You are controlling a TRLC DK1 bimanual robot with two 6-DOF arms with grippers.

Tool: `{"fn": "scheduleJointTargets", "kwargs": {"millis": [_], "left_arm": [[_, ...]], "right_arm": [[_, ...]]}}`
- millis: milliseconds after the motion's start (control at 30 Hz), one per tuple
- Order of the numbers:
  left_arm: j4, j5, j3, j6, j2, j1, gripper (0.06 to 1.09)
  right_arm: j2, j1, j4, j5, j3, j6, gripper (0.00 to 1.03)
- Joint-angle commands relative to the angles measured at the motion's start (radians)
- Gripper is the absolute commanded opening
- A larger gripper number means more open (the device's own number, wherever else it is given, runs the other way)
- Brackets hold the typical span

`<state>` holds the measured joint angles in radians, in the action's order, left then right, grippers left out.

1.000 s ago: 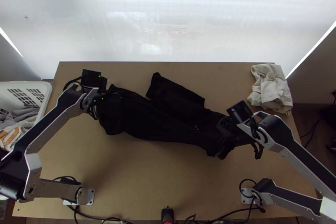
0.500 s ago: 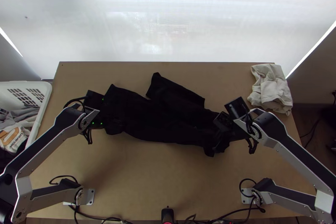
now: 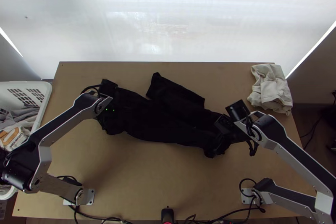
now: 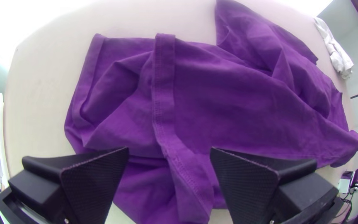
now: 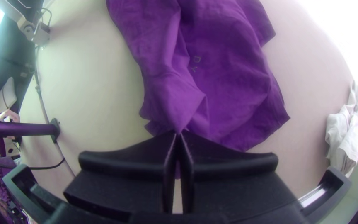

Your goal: Fold the t-shirt

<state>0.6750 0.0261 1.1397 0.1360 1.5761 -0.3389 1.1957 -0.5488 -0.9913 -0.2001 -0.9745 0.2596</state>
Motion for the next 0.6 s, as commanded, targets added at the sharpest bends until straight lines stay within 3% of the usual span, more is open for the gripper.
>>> {"fn": "scheduleJointTargets", "kwargs": {"millis": [0, 33, 133, 333, 400, 567], "left_arm": [[0.009, -0.026, 0.071, 0.022, 0.108, -0.025, 0.87], [0.009, -0.041, 0.069, 0.019, 0.113, -0.026, 0.73], [0.006, -0.086, 0.069, 0.008, 0.117, -0.014, 0.45], [0.044, -0.137, 0.068, -0.019, 0.11, 0.037, 0.24], [0.055, -0.137, 0.068, -0.029, 0.096, 0.052, 0.11], [0.123, -0.137, 0.066, -0.061, 0.044, 0.089, 0.09]], "right_arm": [[-0.018, 0.018, 0.0, -0.001, 0.023, 0.001, 0.03], [-0.019, 0.023, 0.0, -0.001, 0.023, 0.003, 0.03], [-0.019, 0.03, 0.002, -0.001, 0.02, 0.004, 0.03], [-0.018, 0.041, 0.014, -0.001, 0.022, 0.003, 0.03], [-0.018, 0.044, 0.014, -0.001, 0.02, 0.004, 0.03], [-0.025, 0.053, 0.014, 0.001, 0.026, 0.004, 0.03]]}}
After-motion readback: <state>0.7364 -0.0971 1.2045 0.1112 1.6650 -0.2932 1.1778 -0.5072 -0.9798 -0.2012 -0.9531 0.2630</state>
